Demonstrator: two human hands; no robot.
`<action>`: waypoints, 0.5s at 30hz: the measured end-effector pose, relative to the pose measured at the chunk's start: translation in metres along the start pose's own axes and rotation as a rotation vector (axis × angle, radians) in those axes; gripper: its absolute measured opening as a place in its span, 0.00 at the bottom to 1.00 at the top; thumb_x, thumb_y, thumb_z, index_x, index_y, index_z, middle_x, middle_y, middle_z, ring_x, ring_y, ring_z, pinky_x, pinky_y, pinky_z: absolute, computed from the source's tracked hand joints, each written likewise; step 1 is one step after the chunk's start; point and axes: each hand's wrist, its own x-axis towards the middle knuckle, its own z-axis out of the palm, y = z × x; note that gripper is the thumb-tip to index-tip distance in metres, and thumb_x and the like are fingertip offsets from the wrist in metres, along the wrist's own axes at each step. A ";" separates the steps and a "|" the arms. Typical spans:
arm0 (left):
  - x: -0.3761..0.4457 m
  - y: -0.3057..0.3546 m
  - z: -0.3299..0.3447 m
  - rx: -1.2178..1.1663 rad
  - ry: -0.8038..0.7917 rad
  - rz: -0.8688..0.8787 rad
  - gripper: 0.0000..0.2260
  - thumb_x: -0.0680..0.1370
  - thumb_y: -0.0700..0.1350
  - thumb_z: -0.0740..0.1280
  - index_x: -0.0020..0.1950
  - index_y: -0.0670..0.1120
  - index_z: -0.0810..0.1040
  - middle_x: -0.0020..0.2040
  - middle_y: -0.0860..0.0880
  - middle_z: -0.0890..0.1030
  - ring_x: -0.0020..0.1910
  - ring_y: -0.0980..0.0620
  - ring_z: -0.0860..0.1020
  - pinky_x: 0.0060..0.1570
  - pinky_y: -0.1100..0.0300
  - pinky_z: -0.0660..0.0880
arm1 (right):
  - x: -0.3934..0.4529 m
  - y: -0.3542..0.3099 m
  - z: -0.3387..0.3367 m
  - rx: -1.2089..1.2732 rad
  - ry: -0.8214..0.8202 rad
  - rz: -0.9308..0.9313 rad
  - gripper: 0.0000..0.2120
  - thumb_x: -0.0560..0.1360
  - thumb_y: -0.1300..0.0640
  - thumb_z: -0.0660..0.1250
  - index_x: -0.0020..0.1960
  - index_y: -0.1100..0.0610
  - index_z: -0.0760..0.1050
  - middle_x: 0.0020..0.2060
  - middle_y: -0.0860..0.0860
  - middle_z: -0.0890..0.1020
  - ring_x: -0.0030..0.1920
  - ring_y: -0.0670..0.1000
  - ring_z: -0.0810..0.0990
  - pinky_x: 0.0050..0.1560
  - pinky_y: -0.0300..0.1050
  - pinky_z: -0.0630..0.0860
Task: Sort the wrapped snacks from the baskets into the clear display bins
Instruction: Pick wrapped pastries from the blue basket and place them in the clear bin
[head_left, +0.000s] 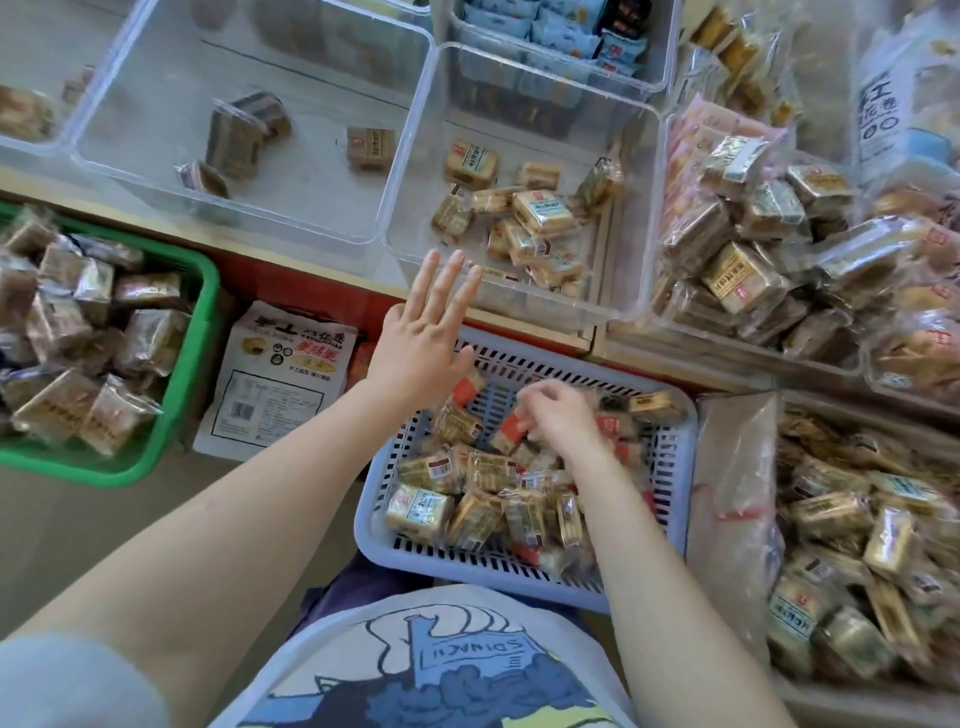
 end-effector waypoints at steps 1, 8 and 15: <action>0.000 0.000 0.001 0.002 -0.001 -0.005 0.38 0.80 0.54 0.61 0.81 0.54 0.37 0.80 0.52 0.35 0.78 0.51 0.31 0.66 0.50 0.65 | 0.005 0.020 0.011 -0.270 -0.055 -0.004 0.09 0.81 0.54 0.64 0.55 0.58 0.79 0.58 0.54 0.82 0.52 0.52 0.81 0.52 0.47 0.77; -0.001 0.003 0.000 0.010 0.017 -0.010 0.39 0.78 0.51 0.61 0.81 0.53 0.40 0.81 0.51 0.37 0.79 0.50 0.34 0.64 0.51 0.67 | 0.028 0.080 0.058 -0.718 -0.282 -0.107 0.31 0.72 0.48 0.73 0.72 0.49 0.65 0.71 0.58 0.67 0.63 0.60 0.73 0.61 0.55 0.76; -0.002 0.004 0.001 0.020 0.031 -0.014 0.38 0.78 0.52 0.61 0.81 0.52 0.40 0.81 0.51 0.38 0.79 0.50 0.35 0.63 0.51 0.68 | 0.041 0.093 0.061 -0.877 -0.295 -0.196 0.30 0.73 0.56 0.70 0.73 0.49 0.66 0.68 0.53 0.73 0.67 0.60 0.70 0.63 0.56 0.72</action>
